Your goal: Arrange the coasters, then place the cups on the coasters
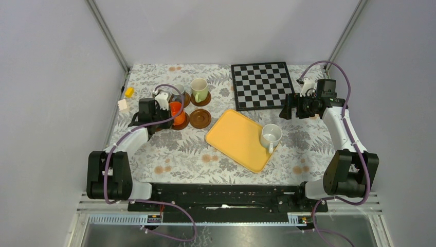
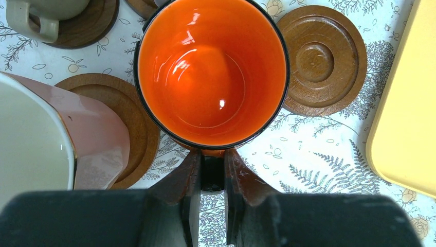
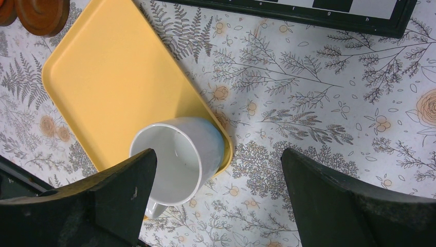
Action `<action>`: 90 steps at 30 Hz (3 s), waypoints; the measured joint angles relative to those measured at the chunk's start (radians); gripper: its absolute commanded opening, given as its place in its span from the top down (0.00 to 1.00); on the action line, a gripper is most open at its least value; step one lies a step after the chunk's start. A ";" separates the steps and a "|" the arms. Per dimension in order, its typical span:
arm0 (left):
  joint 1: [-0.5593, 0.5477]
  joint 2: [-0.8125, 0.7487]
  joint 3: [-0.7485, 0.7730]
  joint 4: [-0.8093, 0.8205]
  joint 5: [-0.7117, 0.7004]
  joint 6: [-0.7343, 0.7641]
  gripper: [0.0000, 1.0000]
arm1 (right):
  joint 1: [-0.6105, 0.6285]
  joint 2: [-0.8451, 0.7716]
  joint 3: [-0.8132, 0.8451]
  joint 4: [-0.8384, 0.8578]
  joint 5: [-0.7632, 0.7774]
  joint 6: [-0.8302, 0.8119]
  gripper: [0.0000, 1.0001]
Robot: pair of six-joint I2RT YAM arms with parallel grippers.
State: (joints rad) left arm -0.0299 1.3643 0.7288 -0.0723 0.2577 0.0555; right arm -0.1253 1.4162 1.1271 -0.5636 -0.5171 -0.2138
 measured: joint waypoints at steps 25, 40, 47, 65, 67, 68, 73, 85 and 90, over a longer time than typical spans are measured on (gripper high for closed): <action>0.003 -0.154 0.026 -0.121 0.001 -0.003 0.44 | 0.000 0.000 0.000 0.000 -0.001 0.000 0.02; -0.127 -0.174 0.352 -0.274 0.060 -0.029 0.37 | 0.000 0.001 0.000 -0.004 -0.008 0.001 0.02; -0.414 -0.046 0.417 -0.275 0.031 -0.091 0.37 | -0.003 0.013 0.020 -0.026 0.005 0.011 0.02; -0.921 0.362 0.587 -0.155 -0.104 -0.406 0.10 | -0.099 0.051 0.071 -0.037 0.061 0.028 0.02; -0.957 0.385 0.605 -0.143 -0.130 -0.426 0.07 | -0.099 0.054 0.071 -0.037 0.060 0.028 0.02; -0.980 0.400 0.616 -0.143 -0.153 -0.438 0.06 | -0.099 0.054 0.071 -0.037 0.059 0.028 0.02; -1.053 0.457 0.644 -0.142 -0.274 -0.484 0.05 | -0.099 0.054 0.071 -0.036 0.051 0.028 0.02; -1.135 0.608 0.764 -0.153 -0.513 -0.552 0.08 | -0.099 0.054 0.070 -0.036 0.031 0.027 0.02; -1.147 0.657 0.813 -0.159 -0.553 -0.560 0.12 | -0.099 0.054 0.067 -0.033 0.026 0.027 0.02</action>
State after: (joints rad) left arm -1.1767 2.0212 1.5421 -0.2317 -0.2951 -0.5045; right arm -0.2245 1.4700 1.1938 -0.5964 -0.4911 -0.1864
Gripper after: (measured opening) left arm 0.913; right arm 0.985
